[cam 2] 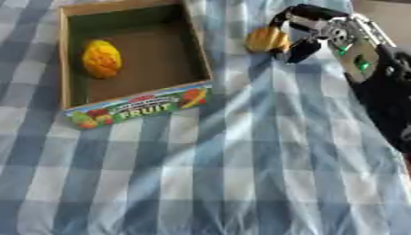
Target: Pick up objects on the table and place them in the box.
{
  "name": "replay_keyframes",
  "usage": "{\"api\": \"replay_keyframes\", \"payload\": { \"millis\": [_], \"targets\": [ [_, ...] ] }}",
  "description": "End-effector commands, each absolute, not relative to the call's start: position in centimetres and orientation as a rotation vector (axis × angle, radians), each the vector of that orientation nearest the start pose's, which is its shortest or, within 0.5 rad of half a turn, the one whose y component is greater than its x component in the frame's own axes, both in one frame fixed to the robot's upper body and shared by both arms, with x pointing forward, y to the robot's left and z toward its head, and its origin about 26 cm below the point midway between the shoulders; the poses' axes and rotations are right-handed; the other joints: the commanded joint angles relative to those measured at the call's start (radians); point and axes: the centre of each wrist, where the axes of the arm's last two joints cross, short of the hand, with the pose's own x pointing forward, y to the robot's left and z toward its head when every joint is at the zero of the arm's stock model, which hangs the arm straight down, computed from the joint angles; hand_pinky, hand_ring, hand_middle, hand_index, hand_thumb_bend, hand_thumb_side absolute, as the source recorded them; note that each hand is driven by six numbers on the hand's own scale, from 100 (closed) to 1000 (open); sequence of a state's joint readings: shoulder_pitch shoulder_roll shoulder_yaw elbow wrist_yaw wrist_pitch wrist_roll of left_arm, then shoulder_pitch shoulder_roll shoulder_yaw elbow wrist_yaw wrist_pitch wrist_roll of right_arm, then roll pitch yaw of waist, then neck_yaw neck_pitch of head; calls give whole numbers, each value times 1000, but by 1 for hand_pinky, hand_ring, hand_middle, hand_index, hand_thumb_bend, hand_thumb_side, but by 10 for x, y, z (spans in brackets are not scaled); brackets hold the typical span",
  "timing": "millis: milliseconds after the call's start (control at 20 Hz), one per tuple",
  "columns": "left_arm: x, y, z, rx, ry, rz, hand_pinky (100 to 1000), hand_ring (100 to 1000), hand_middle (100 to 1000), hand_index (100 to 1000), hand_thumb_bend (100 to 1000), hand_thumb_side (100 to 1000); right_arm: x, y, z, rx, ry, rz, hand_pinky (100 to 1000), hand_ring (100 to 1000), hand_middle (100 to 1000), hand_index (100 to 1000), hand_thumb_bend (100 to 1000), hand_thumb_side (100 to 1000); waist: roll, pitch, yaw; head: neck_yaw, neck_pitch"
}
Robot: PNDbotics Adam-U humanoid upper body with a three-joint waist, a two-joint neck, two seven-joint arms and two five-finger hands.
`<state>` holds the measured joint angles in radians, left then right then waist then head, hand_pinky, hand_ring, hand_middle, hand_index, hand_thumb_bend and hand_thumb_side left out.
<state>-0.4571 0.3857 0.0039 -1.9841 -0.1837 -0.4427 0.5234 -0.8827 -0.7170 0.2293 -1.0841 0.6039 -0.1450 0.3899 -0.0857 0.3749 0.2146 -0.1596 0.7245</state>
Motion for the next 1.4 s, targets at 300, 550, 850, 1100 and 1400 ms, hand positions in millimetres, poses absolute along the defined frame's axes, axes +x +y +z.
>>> {"api": "replay_keyframes", "payload": {
  "millis": [300, 550, 850, 1100, 1400],
  "targets": [
    [308, 256, 255, -446, 3244, -48, 783, 864, 812, 914, 332, 397, 440, -360, 274, -936, -1461, 1328, 869, 948, 636, 743, 100, 352, 3, -29, -3, 3, -7],
    [308, 256, 255, -447, 3245, -45, 783, 864, 812, 914, 334, 395, 439, -360, 276, -894, -1463, 1299, 866, 944, 614, 718, 100, 340, 3, -31, -4, 3, -6],
    [308, 256, 255, -448, 3246, -41, 784, 865, 811, 915, 334, 394, 435, -358, 282, -859, -1482, 1286, 868, 956, 650, 754, 100, 400, 1, -33, -5, 2, -5],
    [308, 256, 255, -448, 3247, -38, 784, 866, 810, 915, 334, 394, 435, -359, 279, -801, -1470, 1275, 869, 962, 718, 805, 100, 390, 2, -33, -5, 2, -5],
    [308, 256, 255, -446, 3251, -34, 785, 867, 810, 915, 331, 395, 435, -360, 279, -745, -1469, 1251, 868, 971, 785, 846, 100, 386, 3, -33, -5, 1, -3]
  ]
}}
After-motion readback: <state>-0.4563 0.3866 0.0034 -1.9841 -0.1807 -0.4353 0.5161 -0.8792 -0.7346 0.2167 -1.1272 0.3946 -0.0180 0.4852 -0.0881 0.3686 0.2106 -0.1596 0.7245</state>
